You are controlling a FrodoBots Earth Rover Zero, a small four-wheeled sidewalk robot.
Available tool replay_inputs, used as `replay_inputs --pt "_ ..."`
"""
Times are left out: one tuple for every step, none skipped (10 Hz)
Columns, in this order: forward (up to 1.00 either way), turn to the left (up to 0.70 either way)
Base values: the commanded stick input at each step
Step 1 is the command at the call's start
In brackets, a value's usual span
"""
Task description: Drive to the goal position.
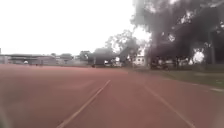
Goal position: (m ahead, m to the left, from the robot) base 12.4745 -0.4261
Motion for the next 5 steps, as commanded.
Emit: replay_inputs --pt "0.7 0.09" --pt "0.7 0.0" --pt "0.7 0.0" --pt "0.69 0.0" --pt "0.63 0.0"
